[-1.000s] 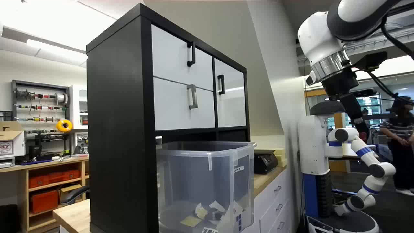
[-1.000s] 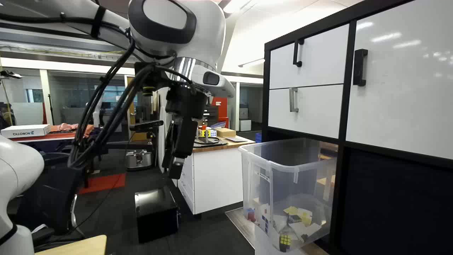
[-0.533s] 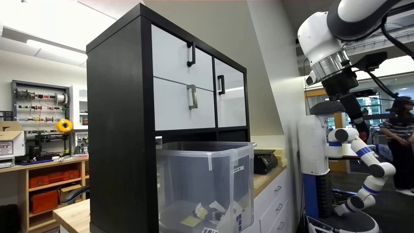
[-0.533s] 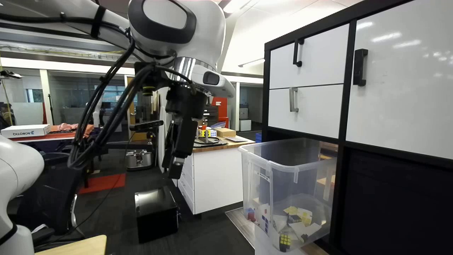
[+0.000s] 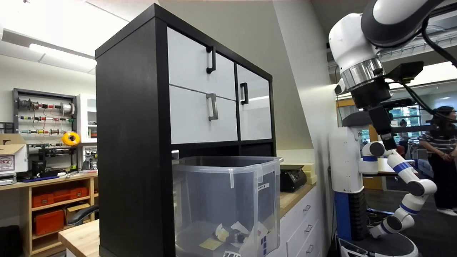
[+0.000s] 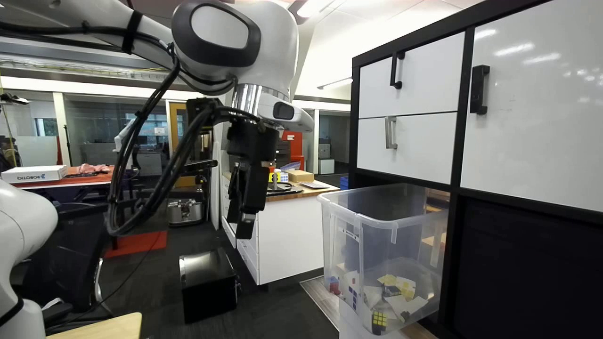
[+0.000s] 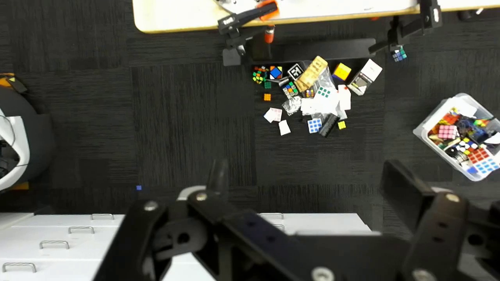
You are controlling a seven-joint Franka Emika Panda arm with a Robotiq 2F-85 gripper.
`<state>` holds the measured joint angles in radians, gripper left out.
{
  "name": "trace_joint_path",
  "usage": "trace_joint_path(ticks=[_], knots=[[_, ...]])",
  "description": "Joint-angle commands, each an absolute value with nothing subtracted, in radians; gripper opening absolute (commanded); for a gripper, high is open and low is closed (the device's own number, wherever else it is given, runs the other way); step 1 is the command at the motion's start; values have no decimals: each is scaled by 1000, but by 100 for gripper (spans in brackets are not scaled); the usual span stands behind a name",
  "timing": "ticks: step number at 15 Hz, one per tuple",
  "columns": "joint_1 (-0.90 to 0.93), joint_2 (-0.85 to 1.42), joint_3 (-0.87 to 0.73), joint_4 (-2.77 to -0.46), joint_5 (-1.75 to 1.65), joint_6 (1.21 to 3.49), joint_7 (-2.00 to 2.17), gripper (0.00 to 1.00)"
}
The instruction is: Push the box under the cabinet
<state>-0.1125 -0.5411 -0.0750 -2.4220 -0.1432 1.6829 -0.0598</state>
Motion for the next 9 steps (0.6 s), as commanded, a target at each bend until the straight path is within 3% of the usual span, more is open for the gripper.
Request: trace_joint_path(ticks=[1, 9], knots=[[-89, -533, -79, -2473, -71, 1805, -12, 100], [-69, -446, -56, -2575, 39, 2192, 14, 100]])
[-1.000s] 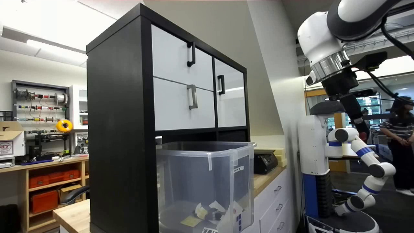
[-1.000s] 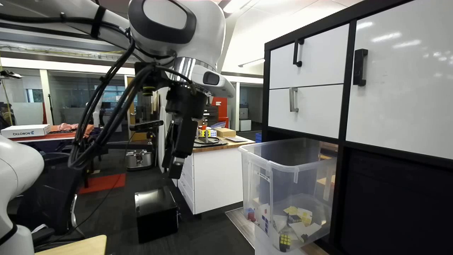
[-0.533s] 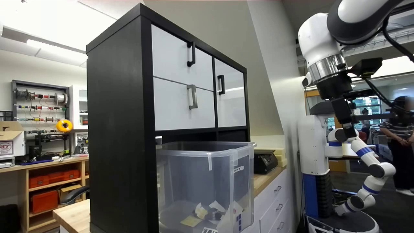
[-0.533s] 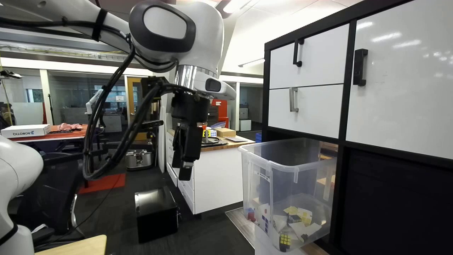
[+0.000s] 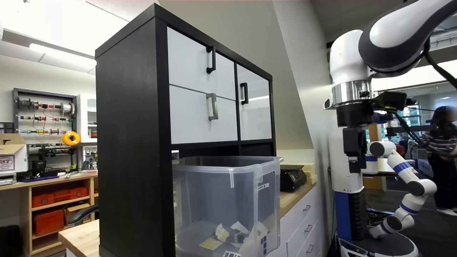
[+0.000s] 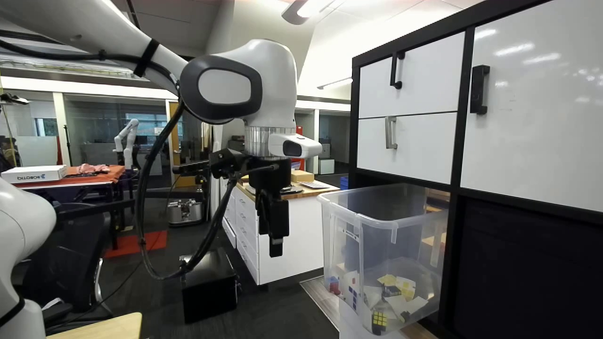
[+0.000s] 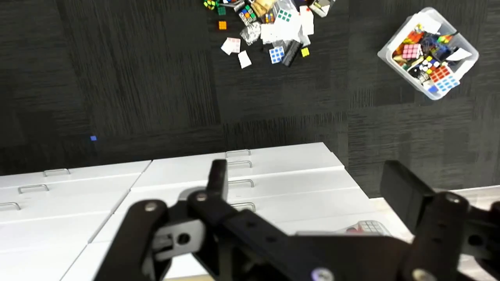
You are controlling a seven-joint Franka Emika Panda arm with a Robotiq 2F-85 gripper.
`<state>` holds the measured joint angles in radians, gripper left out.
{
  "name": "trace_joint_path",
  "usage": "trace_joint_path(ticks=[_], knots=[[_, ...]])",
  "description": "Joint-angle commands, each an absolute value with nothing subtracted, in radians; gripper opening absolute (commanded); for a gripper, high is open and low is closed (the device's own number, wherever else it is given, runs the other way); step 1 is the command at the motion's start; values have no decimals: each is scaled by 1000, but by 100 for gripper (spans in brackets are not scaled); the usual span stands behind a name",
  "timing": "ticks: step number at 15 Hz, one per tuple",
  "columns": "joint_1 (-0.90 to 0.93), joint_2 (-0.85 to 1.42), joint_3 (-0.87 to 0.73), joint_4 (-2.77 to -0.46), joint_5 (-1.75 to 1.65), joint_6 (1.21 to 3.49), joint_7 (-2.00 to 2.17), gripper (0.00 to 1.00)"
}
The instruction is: Push the box under the cabinet
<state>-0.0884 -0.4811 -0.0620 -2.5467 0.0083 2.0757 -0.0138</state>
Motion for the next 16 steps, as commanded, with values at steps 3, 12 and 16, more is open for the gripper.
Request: trace_joint_path(ticks=[3, 12, 16], knots=[[-50, -388, -48, -2584, 62, 2319, -2, 100], [0, -206, -32, -2530, 102, 2588, -25, 100], [12, -117, -31, -2468, 126, 2634, -34, 100]])
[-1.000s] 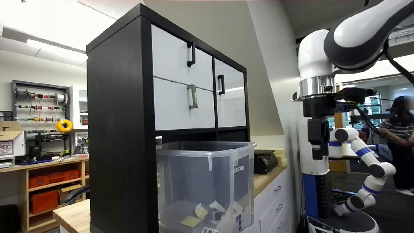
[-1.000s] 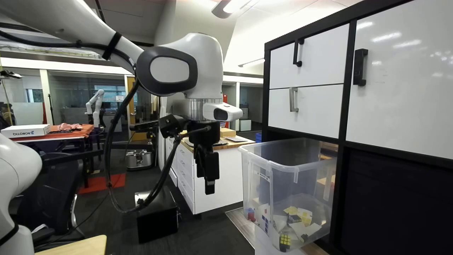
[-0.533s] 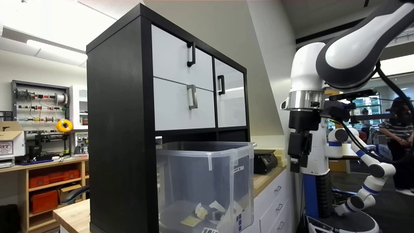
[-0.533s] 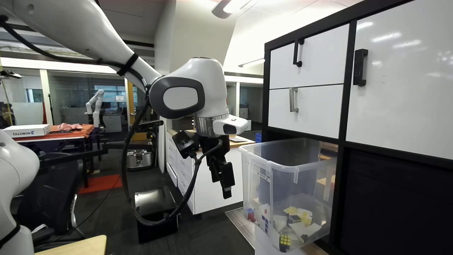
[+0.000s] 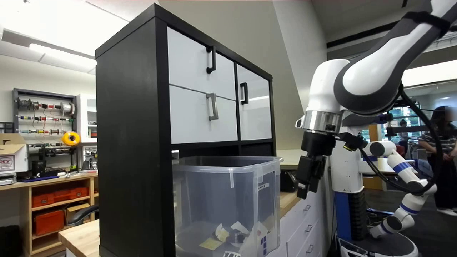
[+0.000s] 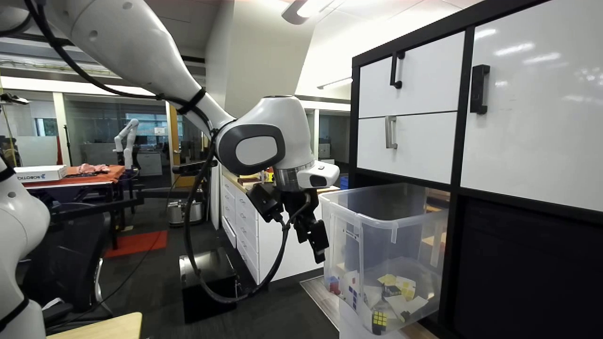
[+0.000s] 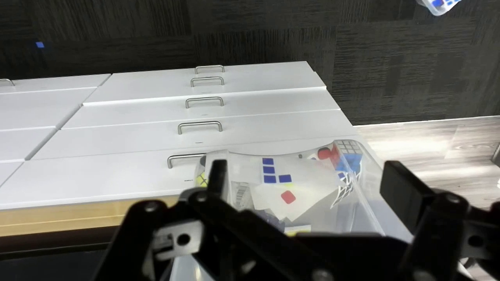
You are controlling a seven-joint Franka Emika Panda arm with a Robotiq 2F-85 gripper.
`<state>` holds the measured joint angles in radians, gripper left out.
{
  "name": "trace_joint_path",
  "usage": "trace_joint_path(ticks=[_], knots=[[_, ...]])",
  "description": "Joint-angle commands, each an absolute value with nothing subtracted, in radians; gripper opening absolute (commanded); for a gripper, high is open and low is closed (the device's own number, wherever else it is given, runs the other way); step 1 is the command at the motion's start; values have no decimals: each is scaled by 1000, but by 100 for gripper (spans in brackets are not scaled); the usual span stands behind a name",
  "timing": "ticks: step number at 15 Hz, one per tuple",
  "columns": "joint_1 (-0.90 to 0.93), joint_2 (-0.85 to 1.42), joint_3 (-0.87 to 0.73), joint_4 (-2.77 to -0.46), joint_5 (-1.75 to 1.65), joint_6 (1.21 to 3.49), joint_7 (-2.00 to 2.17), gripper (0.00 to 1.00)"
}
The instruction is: Push the box under the cabinet
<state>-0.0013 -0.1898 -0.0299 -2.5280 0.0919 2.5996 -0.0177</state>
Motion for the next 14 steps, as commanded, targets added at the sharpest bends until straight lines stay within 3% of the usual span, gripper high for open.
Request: trace_joint_path(ticks=[1, 14], knots=[[13, -98, -29, -2451, 130, 2640, -35, 100], [11, 128, 16, -2178, 115, 2641, -36, 100]])
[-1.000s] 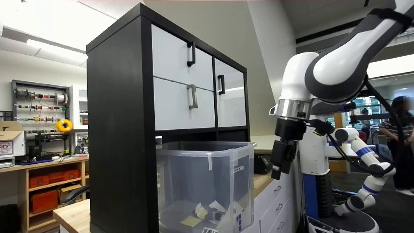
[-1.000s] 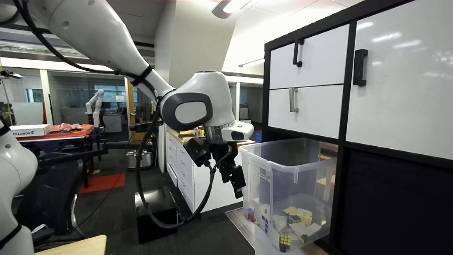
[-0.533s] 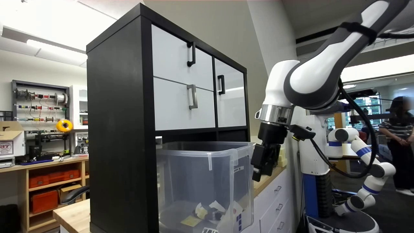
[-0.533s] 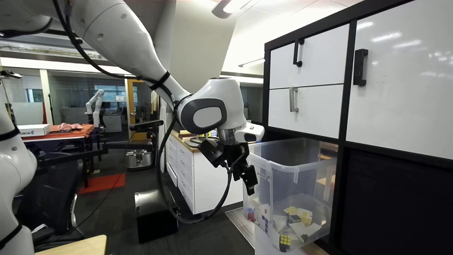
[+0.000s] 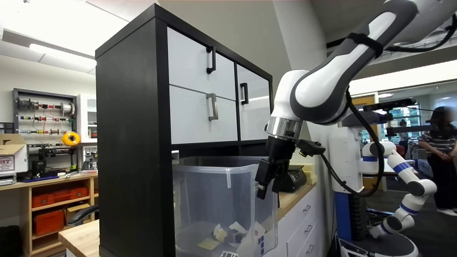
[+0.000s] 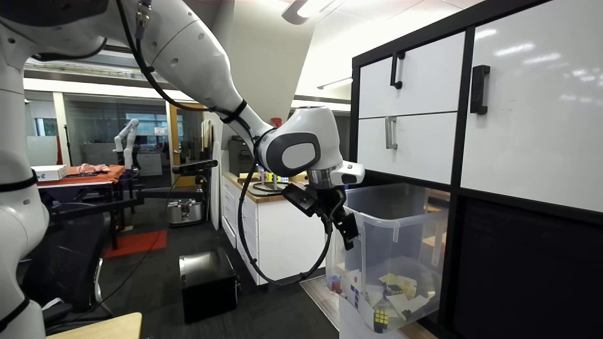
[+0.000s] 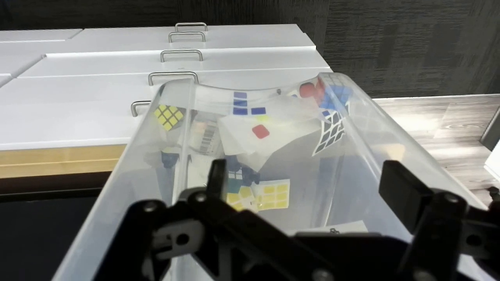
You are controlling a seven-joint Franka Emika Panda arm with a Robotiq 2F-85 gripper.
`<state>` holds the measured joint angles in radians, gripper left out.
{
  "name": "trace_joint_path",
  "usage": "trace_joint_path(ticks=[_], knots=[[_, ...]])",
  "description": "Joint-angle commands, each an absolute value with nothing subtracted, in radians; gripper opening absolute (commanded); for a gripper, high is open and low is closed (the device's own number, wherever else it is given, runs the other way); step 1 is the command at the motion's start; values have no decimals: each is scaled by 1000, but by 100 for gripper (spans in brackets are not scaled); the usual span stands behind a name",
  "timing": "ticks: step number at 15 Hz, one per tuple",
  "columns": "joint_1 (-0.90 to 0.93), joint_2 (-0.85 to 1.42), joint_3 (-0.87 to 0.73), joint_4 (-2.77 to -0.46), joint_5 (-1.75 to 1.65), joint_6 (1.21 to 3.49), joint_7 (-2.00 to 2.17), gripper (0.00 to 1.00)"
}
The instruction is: Push the box under the cabinet
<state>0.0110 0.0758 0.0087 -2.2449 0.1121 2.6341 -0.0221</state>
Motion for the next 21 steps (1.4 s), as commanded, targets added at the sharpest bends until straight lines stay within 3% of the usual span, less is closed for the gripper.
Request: trace_joint_path(ticks=[1, 21], knots=[[11, 139, 18, -2162, 112, 2640, -35, 100], [22, 371, 47, -1836, 49, 2631, -49, 100]])
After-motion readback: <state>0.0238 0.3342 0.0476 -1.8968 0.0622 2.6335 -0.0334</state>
